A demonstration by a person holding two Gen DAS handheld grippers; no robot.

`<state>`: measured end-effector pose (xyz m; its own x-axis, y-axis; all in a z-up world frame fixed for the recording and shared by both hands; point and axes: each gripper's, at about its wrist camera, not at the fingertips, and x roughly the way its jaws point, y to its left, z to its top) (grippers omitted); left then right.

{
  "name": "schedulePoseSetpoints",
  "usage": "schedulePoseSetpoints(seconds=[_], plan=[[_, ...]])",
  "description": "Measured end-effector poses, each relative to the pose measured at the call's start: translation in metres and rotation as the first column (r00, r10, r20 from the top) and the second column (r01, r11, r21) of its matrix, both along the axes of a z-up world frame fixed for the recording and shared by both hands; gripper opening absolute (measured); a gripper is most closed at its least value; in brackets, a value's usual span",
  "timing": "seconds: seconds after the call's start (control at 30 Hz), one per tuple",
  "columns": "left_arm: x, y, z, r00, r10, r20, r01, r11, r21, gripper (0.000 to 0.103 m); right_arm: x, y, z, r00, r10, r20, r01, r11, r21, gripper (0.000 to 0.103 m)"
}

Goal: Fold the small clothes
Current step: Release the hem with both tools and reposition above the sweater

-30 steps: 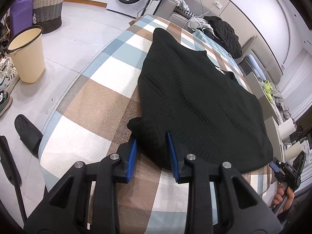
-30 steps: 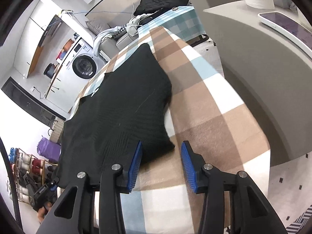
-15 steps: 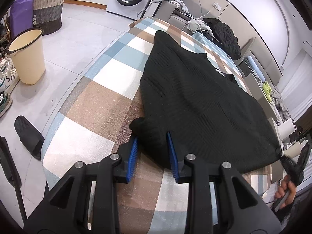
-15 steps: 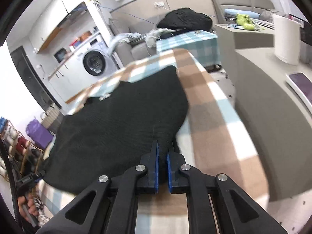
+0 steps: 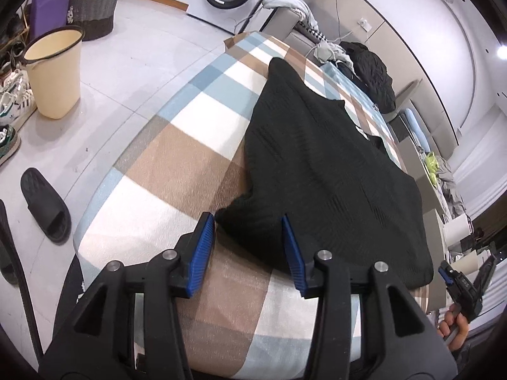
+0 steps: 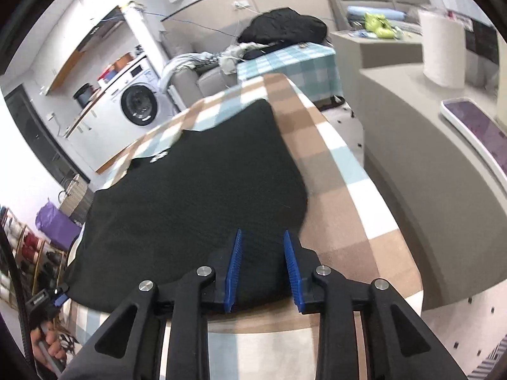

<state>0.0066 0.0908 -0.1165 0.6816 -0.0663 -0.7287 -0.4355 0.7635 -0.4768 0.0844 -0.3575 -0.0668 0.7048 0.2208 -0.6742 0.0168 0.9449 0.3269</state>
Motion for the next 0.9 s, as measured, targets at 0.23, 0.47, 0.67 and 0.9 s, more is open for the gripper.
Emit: schedulePoseSetpoints(seconds=[0.23,0.47,0.67,0.9], plan=[[0.005,-0.005,0.004,0.999,0.039,0.01,-0.04,0.998,0.04,0.01,0.003,0.032,0.01,0.998,0.061,0.025,-0.061,0.998,-0.025,0.038],[-0.009,-0.004,0.001,0.998,0.064,-0.013,-0.064,0.997,0.037,0.011,0.015,0.054,0.008,0.992,0.126,-0.001,-0.126,0.991,-0.047,0.038],[-0.026,-0.002,0.004,0.997,0.083,0.004,-0.083,0.996,-0.034,0.031,0.019,0.069,0.013,0.983,0.182,0.009,-0.181,0.982,-0.055,0.04],[-0.033,-0.012,0.002,0.997,0.047,0.065,-0.039,0.993,-0.111,0.046,0.026,0.089,0.007,0.972,0.237,-0.004,-0.237,0.971,-0.035,0.041]])
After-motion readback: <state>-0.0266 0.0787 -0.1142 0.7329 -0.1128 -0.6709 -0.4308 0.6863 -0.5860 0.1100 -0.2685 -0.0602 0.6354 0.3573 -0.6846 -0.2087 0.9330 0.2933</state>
